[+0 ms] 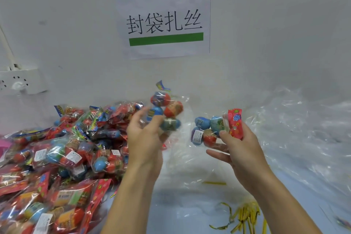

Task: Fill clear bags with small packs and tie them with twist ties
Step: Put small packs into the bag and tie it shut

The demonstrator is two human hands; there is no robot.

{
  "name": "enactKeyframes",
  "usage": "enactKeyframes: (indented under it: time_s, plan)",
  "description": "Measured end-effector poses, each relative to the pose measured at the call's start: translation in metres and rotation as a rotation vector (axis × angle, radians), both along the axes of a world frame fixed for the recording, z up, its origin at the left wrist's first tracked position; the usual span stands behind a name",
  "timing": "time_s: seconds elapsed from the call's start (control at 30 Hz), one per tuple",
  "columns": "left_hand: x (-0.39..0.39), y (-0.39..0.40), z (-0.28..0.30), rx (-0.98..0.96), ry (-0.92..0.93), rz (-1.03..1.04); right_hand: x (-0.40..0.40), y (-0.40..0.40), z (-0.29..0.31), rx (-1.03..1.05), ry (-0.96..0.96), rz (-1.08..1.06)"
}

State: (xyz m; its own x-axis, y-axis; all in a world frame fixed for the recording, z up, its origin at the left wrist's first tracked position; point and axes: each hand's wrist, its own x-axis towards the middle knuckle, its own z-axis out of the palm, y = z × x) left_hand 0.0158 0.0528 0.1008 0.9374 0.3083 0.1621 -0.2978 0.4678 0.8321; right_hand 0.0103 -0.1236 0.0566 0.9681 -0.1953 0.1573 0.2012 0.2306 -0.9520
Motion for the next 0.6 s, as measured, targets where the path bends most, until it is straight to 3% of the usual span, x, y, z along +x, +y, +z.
enactKeyframes:
  time_s: [0.13,0.3,0.37,0.5,0.6]
  plan:
    - [-0.001,-0.017,-0.010,0.102,0.013,-0.125,0.000,-0.002,0.005,0.079,-0.026,-0.026]
    - [0.000,-0.020,-0.011,0.022,-0.061,-0.265,-0.001,-0.008,0.010,0.243,0.002,0.089]
    - [0.000,-0.025,-0.014,0.117,-0.058,-0.205,-0.002,-0.005,0.009,0.251,0.019,0.184]
    - [0.000,-0.032,-0.023,0.494,-0.066,0.072,-0.007,-0.001,0.010,0.256,0.063,0.335]
    - [-0.002,-0.033,-0.023,0.632,-0.107,0.155,-0.011,-0.003,0.015,0.257,0.039,0.435]
